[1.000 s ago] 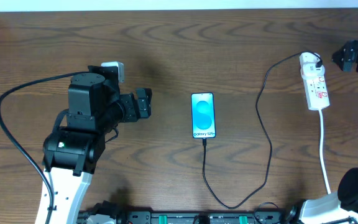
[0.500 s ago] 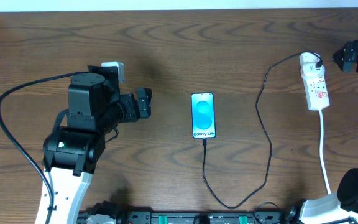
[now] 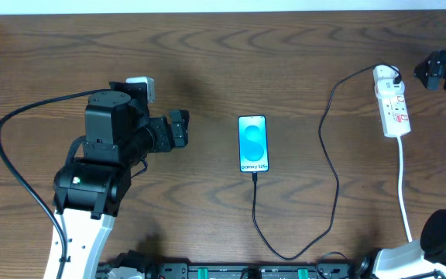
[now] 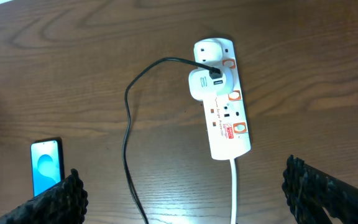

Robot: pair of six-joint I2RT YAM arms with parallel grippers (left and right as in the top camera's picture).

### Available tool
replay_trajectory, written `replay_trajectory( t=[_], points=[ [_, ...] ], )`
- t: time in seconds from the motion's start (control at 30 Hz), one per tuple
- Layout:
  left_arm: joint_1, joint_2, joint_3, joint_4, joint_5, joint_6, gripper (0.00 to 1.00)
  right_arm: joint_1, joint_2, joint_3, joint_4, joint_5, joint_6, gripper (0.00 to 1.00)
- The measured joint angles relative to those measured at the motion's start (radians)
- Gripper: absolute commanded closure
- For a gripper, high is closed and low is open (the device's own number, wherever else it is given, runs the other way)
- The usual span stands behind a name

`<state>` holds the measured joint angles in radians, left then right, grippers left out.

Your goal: Plug charger to phone and switch on socket

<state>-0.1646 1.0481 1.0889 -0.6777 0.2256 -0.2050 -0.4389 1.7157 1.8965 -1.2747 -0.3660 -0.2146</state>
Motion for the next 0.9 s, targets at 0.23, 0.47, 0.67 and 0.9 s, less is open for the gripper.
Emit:
replay_trajectory(
  t=[0.23,0.47,0.67,0.9],
  points=[
    [0.000,-0.011,-0.002,-0.003,0.000,0.000,0.01,0.000,0.000,0.000,0.000,0.000,0.000,0.01],
    [0.000,-0.169,-0.091,-0.015,-0.050,0.000,0.01,0.000,0.000,0.000,0.000,0.000,0.000,0.01],
    [0.000,-0.375,-0.244,-0.010,-0.145,0.000,0.01,0.000,0.000,0.000,0.000,0.000,0.000,0.01],
    [0.025,-0.591,-0.436,0.178,-0.209,0.000,0.01,0.000,0.000,0.000,-0.001,0.001,0.000,0.01]
  ],
)
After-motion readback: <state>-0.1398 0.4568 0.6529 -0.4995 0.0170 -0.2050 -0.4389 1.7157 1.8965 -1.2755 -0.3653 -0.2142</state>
